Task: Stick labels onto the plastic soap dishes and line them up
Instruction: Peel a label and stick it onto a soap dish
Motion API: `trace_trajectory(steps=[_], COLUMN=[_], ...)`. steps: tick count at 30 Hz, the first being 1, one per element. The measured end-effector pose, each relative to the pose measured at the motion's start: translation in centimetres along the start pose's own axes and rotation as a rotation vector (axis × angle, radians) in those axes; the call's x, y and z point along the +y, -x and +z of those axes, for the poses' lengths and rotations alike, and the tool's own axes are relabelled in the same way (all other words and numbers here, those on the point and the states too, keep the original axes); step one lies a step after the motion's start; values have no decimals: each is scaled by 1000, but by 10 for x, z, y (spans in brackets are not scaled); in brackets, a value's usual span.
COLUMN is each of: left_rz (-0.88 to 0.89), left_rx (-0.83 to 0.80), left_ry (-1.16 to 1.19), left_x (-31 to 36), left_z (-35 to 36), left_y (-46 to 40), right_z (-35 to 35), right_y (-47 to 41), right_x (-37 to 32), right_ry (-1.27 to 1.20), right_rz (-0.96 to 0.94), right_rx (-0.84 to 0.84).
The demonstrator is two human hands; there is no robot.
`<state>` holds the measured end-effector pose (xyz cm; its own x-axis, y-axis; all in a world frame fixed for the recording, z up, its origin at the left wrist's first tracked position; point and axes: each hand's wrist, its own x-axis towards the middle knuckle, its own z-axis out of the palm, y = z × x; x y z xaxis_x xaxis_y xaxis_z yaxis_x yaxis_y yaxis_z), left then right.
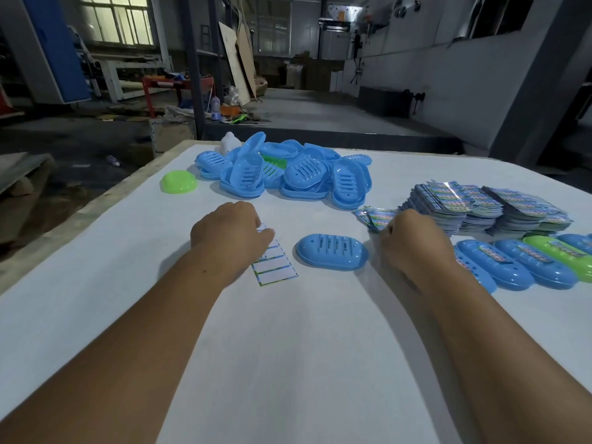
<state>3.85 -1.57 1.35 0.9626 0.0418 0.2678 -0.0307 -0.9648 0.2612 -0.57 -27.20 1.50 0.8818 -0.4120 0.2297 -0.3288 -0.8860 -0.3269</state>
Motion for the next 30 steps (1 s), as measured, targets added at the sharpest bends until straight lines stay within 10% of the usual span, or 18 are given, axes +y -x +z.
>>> trace_trajectory(steps=[5, 10, 19, 30], left_rz=[-7, -48, -80, 85], left_rx=[-11, -203, -150, -227], left_ry=[527, 872, 1020, 970], left_x=[17, 33, 28, 36], left_z=[1, -3, -11, -12], left_y=[6, 13, 8, 21], right_z=[-11, -11, 8, -2], right_y=[2, 21, 48, 30], right_x=[-5, -27, -57, -47], right_ry=[-25, -181, -401, -1120], right_rz=[26, -351, -803, -136], right_rx=[204, 448, 145, 10])
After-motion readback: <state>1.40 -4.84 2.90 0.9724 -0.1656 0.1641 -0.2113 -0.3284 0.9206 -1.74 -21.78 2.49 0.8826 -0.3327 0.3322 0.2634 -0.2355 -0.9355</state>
